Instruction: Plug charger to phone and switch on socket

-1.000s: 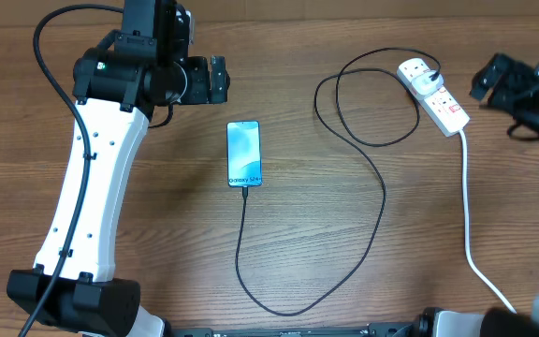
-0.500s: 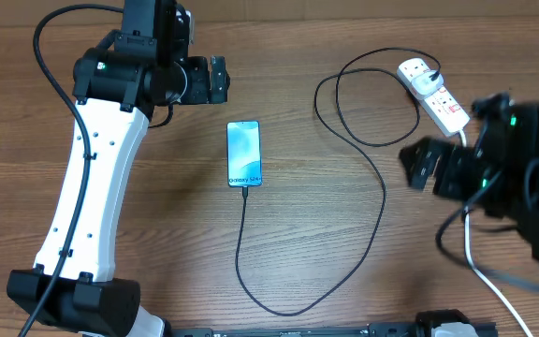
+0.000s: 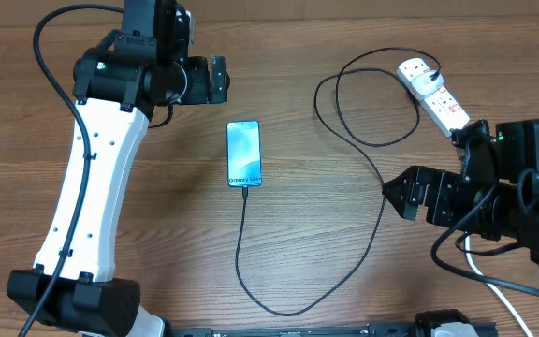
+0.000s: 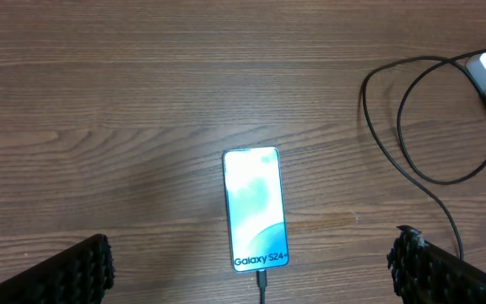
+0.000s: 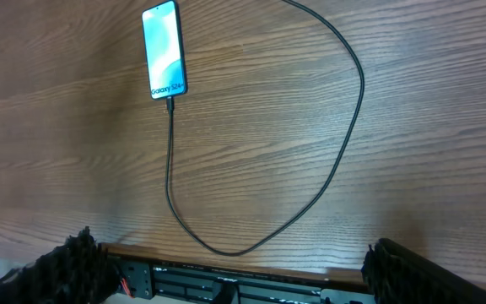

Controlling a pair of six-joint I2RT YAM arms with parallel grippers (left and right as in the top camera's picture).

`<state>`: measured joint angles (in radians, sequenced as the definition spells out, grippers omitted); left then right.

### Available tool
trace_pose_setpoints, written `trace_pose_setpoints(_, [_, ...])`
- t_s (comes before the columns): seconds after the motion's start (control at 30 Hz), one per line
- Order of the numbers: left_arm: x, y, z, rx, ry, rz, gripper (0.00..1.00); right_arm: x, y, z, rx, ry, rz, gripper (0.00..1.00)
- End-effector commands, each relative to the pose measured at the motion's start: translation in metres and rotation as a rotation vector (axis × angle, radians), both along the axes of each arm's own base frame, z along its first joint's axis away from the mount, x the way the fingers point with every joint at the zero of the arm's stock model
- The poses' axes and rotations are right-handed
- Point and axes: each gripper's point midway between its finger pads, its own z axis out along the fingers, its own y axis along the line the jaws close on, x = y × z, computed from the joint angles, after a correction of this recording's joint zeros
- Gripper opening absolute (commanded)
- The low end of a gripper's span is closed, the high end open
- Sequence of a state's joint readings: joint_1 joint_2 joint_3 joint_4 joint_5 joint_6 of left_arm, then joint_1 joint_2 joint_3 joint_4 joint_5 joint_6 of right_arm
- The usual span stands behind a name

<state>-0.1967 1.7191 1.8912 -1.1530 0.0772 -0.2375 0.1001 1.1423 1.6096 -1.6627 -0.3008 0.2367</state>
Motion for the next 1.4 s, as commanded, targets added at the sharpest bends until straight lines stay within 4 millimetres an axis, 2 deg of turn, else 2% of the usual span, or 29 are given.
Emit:
trace_pose_setpoints(0.0, [0.001, 0.001, -0.004, 0.006, 0.008, 0.006, 1.0, 0.001, 0.003, -0.003, 0.011, 0.018, 0.004, 1.0])
trace_pose_setpoints(0.2, [0.001, 0.001, -0.004, 0.006, 0.008, 0.006, 1.0, 0.005, 0.004, -0.007, 0.01, 0.043, 0.004, 1.0])
trace_pose_setpoints(0.33, [0.001, 0.001, -0.004, 0.006, 0.008, 0.006, 1.0, -0.001, 0.003, -0.011, 0.008, 0.081, 0.005, 1.0])
trace_pose_setpoints(1.2, [0.001, 0.001, -0.004, 0.006, 0.008, 0.006, 1.0, -0.002, 0.007, -0.01, 0.018, 0.068, 0.043, 1.0])
trace_pose_setpoints(1.37, [0.001, 0.001, -0.004, 0.006, 0.008, 0.006, 1.0, -0.009, 0.005, -0.003, -0.002, 0.012, 0.082, 1.0])
